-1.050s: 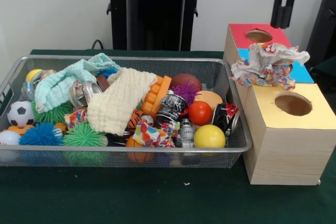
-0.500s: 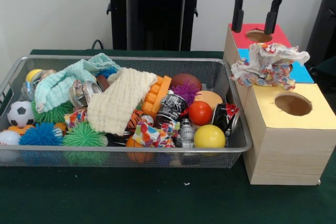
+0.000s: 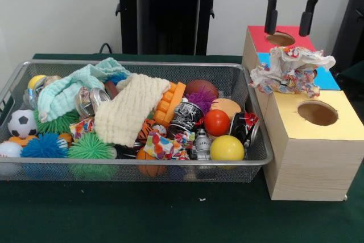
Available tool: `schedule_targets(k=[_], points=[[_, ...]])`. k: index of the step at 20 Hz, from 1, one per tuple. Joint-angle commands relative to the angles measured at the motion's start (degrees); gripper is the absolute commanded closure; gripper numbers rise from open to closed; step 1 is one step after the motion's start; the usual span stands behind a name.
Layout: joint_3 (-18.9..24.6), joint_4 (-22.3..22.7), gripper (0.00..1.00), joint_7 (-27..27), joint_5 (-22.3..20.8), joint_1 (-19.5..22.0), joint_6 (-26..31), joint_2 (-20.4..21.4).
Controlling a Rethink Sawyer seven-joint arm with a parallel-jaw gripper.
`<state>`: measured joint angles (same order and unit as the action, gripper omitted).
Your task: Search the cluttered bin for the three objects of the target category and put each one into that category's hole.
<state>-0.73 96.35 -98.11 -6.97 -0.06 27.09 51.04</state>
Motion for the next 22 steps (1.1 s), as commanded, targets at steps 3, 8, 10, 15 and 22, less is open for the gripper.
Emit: schedule_targets(k=[3, 8, 10, 15, 22], points=[[-2.7, 0.5, 0.0, -15.7, 4.3, -2.4, 7.0, -3.5], [-5.7, 1.9, 0.0, -19.4, 8.9, -3.8, 6.8, -3.6], [-6.4, 2.3, 0.0, -19.1, 10.1, -4.1, 6.6, -3.4], [-10.0, 5.3, 0.0, -26.1, 17.3, -5.5, 3.3, -3.3], [-11.6, 7.2, 0.0, -27.8, 21.8, -6.3, 1.9, -3.1]])
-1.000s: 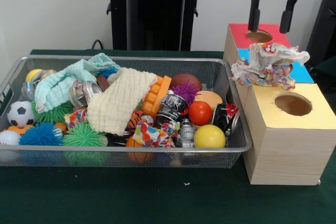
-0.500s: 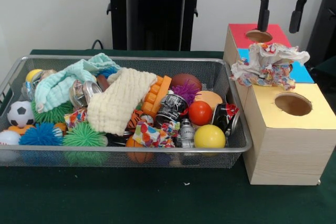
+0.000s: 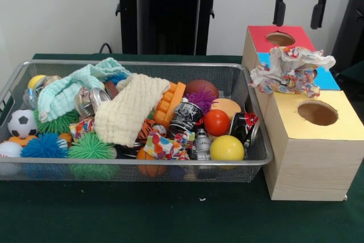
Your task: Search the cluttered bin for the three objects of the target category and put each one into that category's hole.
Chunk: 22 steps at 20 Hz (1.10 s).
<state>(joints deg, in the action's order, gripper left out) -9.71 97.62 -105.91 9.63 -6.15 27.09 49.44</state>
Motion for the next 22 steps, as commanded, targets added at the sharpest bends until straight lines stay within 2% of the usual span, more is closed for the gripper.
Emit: schedule_targets(k=[1, 6, 15, 22], points=[[-2.9, 6.2, 0.0, -20.7, 5.7, -0.5, 1.7, -1.3], [-6.1, 7.1, 0.0, -28.0, 9.1, -3.5, 2.1, -1.6], [-6.2, 11.4, 0.0, -31.5, 13.1, -4.9, -3.8, -2.0], [-6.3, 13.4, 0.0, -34.9, 16.5, -6.6, -6.3, -2.1]])
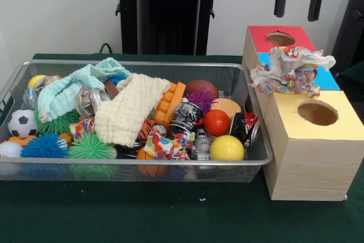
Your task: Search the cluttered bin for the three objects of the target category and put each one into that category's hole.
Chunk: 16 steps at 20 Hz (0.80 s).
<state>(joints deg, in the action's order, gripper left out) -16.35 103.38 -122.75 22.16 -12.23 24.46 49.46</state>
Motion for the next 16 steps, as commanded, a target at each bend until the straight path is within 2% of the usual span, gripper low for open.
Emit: schedule_targets(k=[1, 9, 14, 16], points=[[0.5, 7.6, 0.0, -17.8, 4.2, -0.2, -3.8, -2.1], [5.0, 12.0, 0.0, -15.6, 5.4, 2.5, -12.5, -2.7], [11.3, 16.1, 0.0, -15.1, 3.5, 7.3, -21.8, -2.5], [11.8, 16.1, 0.0, -15.1, 3.0, 7.8, -23.2, -2.8]])
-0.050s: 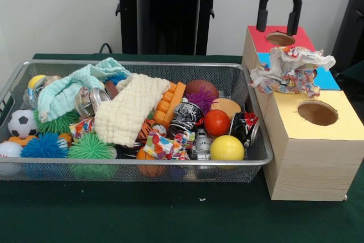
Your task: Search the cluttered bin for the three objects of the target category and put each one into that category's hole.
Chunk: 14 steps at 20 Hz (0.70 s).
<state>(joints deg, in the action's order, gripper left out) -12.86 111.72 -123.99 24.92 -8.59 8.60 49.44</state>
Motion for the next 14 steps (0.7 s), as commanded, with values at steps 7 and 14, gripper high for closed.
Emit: schedule_targets(k=[7, 14], points=[[7.5, 8.7, 0.0, -15.0, 2.5, 2.0, -8.0, -2.8], [5.2, 7.8, 0.0, -16.9, 6.7, -2.0, -5.6, -3.4]])
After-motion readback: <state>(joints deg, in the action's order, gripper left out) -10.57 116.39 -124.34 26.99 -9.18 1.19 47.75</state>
